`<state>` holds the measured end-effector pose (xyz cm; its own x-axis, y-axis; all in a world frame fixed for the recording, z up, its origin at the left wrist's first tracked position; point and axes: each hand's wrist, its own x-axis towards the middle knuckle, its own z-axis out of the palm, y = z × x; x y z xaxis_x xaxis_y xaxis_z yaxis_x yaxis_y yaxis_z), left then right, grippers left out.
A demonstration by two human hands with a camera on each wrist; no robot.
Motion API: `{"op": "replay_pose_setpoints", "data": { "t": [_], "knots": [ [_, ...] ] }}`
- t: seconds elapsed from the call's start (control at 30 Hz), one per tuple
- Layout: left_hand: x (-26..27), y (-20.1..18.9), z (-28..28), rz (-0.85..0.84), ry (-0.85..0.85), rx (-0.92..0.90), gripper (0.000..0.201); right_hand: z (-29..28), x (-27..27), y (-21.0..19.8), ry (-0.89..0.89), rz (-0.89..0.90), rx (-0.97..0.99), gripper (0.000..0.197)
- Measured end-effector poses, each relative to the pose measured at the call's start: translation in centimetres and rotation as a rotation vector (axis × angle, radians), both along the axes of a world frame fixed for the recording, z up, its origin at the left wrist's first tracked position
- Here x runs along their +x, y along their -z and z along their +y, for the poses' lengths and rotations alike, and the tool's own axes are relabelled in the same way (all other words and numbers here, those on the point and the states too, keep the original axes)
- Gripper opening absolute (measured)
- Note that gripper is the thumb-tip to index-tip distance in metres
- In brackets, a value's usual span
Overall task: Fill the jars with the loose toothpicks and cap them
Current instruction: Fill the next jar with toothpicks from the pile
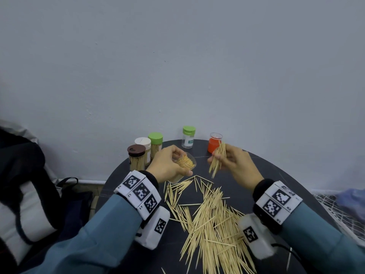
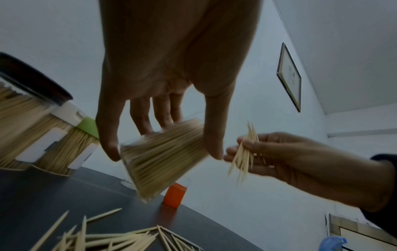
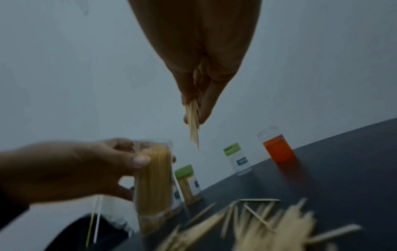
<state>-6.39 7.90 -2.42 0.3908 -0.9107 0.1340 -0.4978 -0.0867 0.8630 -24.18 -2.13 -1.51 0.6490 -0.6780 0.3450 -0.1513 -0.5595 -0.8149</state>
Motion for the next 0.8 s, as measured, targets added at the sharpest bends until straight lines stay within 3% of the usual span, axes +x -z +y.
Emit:
{"op": "replay_pose_setpoints", "data": {
  "t": [0.1,0.2,0.5,0.7,0.8],
  "knots": [
    [-0.5,0.3,0.0,0.019,0.043,0.037,0.055,0.4,1.1,-1.4,0.026,-0.201,0.121,0.014],
    [-1.1,0.5,-0.2,0.014,0.080,0.066,0.055,1.0,2.4,-2.2,0.019,-0.292,0.157,0.009],
    [-1.4,0.4,-0.5,0.100,0.128,0.068,0.054,2.0,3.9,0.6,0.032,-0.117,0.054,0.018],
    [-1.4,0.3,-0.6,0.168,0.149,0.076,0.060,2.3,3.5,0.3,-0.009,-0.061,-0.004,0.016],
    [-1.5,0.4,-0.7,0.190,0.145,0.073,0.054,2.3,3.5,0.7,-0.081,-0.020,0.064,0.017]
  ]
}}
